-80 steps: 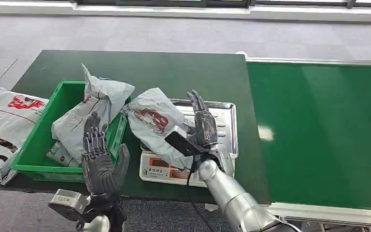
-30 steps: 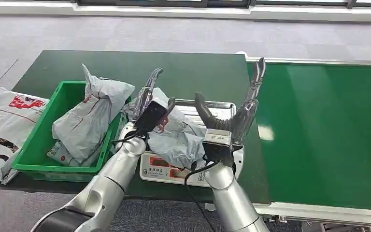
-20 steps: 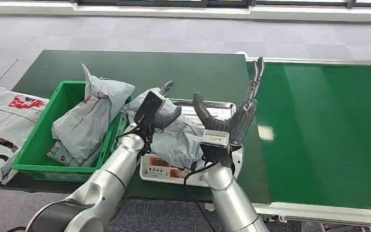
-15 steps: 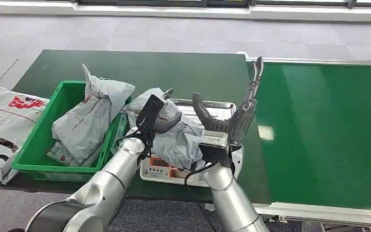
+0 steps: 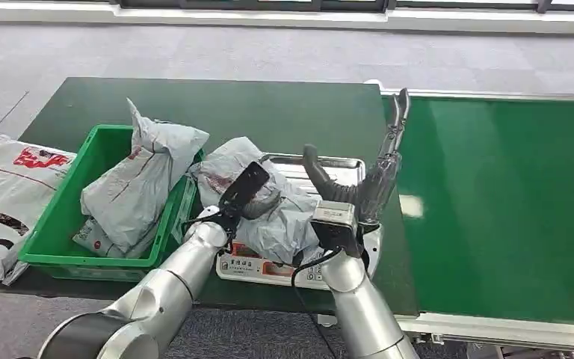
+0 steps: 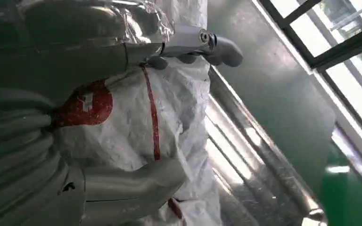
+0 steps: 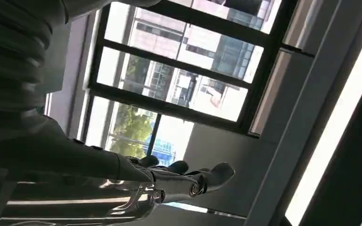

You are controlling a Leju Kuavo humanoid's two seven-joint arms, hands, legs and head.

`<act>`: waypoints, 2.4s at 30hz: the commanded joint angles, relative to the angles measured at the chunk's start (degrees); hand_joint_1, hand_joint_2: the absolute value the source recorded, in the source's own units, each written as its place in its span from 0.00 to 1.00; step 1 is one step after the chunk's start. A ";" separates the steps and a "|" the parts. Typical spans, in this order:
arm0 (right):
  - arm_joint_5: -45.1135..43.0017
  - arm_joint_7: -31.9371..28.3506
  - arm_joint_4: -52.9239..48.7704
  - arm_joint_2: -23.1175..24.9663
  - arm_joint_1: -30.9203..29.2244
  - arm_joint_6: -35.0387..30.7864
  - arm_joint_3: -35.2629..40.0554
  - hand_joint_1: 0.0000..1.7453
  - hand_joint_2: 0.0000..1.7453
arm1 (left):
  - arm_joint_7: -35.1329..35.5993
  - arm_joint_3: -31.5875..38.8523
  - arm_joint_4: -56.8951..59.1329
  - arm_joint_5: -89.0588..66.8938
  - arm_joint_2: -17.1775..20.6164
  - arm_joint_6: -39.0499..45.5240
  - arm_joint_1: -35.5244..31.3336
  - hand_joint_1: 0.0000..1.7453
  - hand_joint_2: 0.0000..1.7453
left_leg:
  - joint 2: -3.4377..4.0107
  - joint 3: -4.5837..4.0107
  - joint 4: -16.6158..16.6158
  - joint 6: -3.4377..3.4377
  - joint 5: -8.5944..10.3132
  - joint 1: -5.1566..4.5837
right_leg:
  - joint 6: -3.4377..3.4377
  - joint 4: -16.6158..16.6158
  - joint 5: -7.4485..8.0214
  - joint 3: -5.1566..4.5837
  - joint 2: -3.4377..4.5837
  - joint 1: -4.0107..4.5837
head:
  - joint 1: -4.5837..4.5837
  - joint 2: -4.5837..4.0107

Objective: Moved the parcel from conveyor to table for the left to box.

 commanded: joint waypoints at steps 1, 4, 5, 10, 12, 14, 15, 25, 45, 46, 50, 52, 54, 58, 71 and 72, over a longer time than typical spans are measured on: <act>1.61 0.09 -0.93 0.56 3.40 2.13 -0.93 0.00 1.00 | 10.23 -21.52 4.95 -22.05 1.17 5.47 2.37 0.00 1.00 | -0.05 0.21 -0.15 0.02 -0.02 0.00 | -0.01 -0.15 -0.04 0.24 -0.09 0.01 | 0.00 0.00; 1.60 0.09 -0.73 0.60 3.36 2.17 -0.97 0.00 1.00 | 10.28 -21.56 4.93 -22.19 1.10 5.68 2.61 0.00 1.00 | 0.03 0.27 -0.18 0.03 -0.03 0.01 | -0.01 -0.20 -0.01 0.29 0.00 0.02 | 0.00 0.00; 1.60 0.09 -0.73 0.60 3.36 2.17 -0.97 0.00 1.00 | 10.28 -21.56 4.93 -22.19 1.10 5.68 2.61 0.00 1.00 | 0.06 0.31 -0.23 0.03 -0.03 0.03 | -0.02 -0.26 0.00 0.34 0.01 0.03 | 0.00 0.00; 1.97 0.09 0.38 0.66 2.94 2.70 -1.06 0.00 1.00 | 12.07 -22.77 4.97 -25.74 1.49 6.17 3.02 0.00 1.00 | 0.04 0.32 -0.21 0.04 -0.01 0.01 | 0.00 -0.22 0.02 0.36 -0.01 0.01 | 0.00 0.00; 2.09 0.09 0.45 0.68 2.96 2.52 -1.12 0.00 1.00 | 12.53 -23.09 4.99 -26.95 1.59 6.85 3.37 0.00 1.00 | 0.06 0.36 -0.21 0.05 -0.03 0.01 | 0.00 -0.23 0.02 0.40 0.01 0.01 | 0.00 0.00; 2.09 0.09 0.42 0.66 2.97 2.49 -1.16 0.00 1.00 | 12.50 -23.14 5.01 -27.07 1.57 6.85 3.44 0.00 1.00 | 0.06 0.40 -0.21 0.05 -0.03 0.00 | 0.00 -0.22 0.01 0.45 0.00 0.01 | 0.00 0.00; 2.09 0.09 0.42 0.66 2.97 2.49 -1.16 0.00 1.00 | 12.50 -23.14 5.01 -27.07 1.57 6.85 3.44 0.00 1.00 | 0.01 0.36 -0.15 0.05 -0.04 -0.01 | 0.01 -0.15 -0.01 0.42 -0.03 -0.02 | 0.00 0.00; 2.07 0.09 0.10 0.63 3.59 2.85 -1.76 0.00 1.00 | 12.36 -22.47 4.84 -28.29 1.54 7.80 3.72 1.00 1.00 | 0.03 0.51 -0.26 0.05 -0.02 0.01 | -0.01 -0.28 0.02 0.58 -0.03 0.00 | 0.00 0.00; 1.38 0.12 0.70 0.79 2.96 4.06 -2.33 0.00 1.00 | 11.27 -19.33 4.77 -28.92 1.96 8.03 4.04 1.00 1.00 | 0.06 0.53 -0.20 0.04 -0.04 -0.01 | -0.01 -0.19 0.00 0.56 0.01 -0.01 | 0.00 0.00; 1.38 0.11 0.37 0.87 3.19 4.29 -2.50 0.00 1.00 | 11.25 -18.95 4.71 -29.33 1.92 8.19 4.04 1.00 1.00 | 0.10 0.55 -0.27 0.05 -0.02 0.02 | -0.02 -0.28 0.04 0.59 0.04 0.02 | 0.00 0.00; 1.39 0.10 -0.20 0.82 3.56 4.68 -2.68 0.00 1.00 | 11.63 -18.00 4.01 -30.31 2.05 12.41 3.82 1.00 1.00 | 0.08 0.56 -0.29 0.05 0.00 0.02 | -0.02 -0.31 0.05 0.60 0.02 0.02 | 0.00 0.00; 1.41 0.09 -0.33 0.77 3.65 4.76 -2.74 0.00 1.00 | 12.06 -17.85 3.78 -30.85 2.15 14.37 3.36 1.00 1.00 | 0.02 0.46 -0.15 0.04 -0.03 0.00 | 0.00 -0.16 0.00 0.51 -0.02 0.00 | 0.00 0.00; 1.54 0.09 -0.44 0.72 3.77 4.72 -2.82 0.00 1.00 | 14.86 -18.69 2.79 -33.56 2.55 21.01 2.62 1.00 1.00 | 0.02 0.43 -0.12 0.04 -0.04 0.01 | -0.01 -0.12 -0.01 0.47 -0.02 0.01 | 0.00 0.00; 1.71 0.09 -0.42 0.80 3.86 4.45 -3.03 0.00 1.00 | 19.21 -19.12 1.43 -37.05 3.00 28.27 0.28 1.00 1.00 | 0.01 0.35 -0.09 0.03 -0.02 0.04 | -0.02 -0.12 0.02 0.39 -0.04 0.04 | 0.00 0.00; 1.97 0.09 0.19 1.12 3.67 3.24 -2.83 0.00 1.00 | 34.02 -21.08 -26.55 -52.96 8.35 35.45 7.41 1.00 1.00 | 0.10 0.28 -0.17 0.01 -0.03 0.07 | -0.04 -0.21 0.01 0.28 0.05 0.09 | 0.00 0.00; 1.91 0.09 0.42 1.14 3.53 3.13 -2.80 0.00 1.00 | 36.38 -23.63 -27.42 -52.96 9.34 35.45 7.41 1.00 1.00 | 0.13 0.22 -0.11 0.00 -0.03 0.06 | -0.04 -0.14 0.01 0.20 0.09 0.08 | 0.00 0.00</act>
